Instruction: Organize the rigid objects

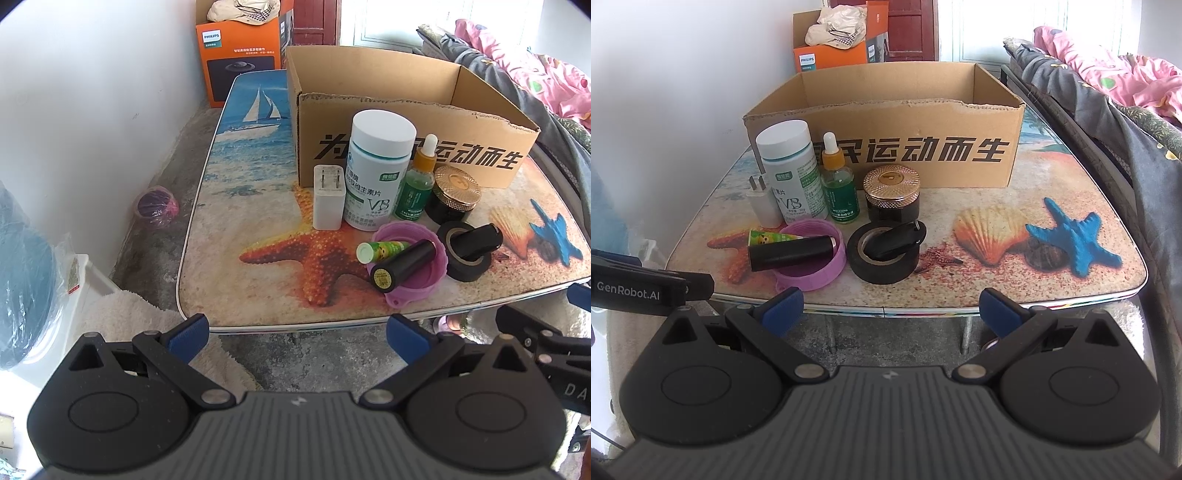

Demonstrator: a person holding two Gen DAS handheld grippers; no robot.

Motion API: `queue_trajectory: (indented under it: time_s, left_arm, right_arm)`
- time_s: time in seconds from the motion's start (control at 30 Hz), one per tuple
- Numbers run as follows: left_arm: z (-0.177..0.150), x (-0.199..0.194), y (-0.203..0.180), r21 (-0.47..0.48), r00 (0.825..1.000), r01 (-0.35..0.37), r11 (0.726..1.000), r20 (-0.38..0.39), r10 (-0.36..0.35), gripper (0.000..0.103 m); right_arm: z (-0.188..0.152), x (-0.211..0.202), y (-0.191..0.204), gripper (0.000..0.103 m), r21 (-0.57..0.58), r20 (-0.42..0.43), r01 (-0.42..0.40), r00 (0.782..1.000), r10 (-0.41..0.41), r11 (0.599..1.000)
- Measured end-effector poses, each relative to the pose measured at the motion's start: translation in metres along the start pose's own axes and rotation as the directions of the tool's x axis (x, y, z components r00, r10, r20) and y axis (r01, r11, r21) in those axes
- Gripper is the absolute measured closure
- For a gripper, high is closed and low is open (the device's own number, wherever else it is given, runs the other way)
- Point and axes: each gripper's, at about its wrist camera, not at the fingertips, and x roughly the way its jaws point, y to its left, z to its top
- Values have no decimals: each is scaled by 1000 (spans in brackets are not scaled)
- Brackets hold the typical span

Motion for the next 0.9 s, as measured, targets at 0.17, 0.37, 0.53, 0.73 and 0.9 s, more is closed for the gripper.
queue_trajectory:
  time_s: [0.17, 0.37, 0.53, 0.73, 0.9]
  left_arm:
    - [0, 0, 0, -1, 1000, 1, 1000, -1, -1, 0]
    - [-1, 1, 1, -3, 1000, 1, 1000, -5, -1, 0]
    - [0, 1, 1, -5, 1000, 0, 1000, -6, 0, 0]
    - [0, 1, 1, -6, 1000, 0, 1000, -5, 0, 0]
    - [0, 1, 1, -3, 1000, 0, 1000, -5, 0, 0]
  right_arm:
    - [1, 0, 1, 1, -2, 2, 1, 1000, -1, 1000]
    - [1, 1, 1, 1, -3, 3, 2, 1000, -2, 1000]
    - [2, 0, 3, 1, -4, 7, 3, 1000, -3, 1000]
    - [4, 1, 3, 1, -4, 8, 3, 1000, -3, 1000]
    - [4, 1, 4, 1, -4, 8, 2, 1000, -2, 1000]
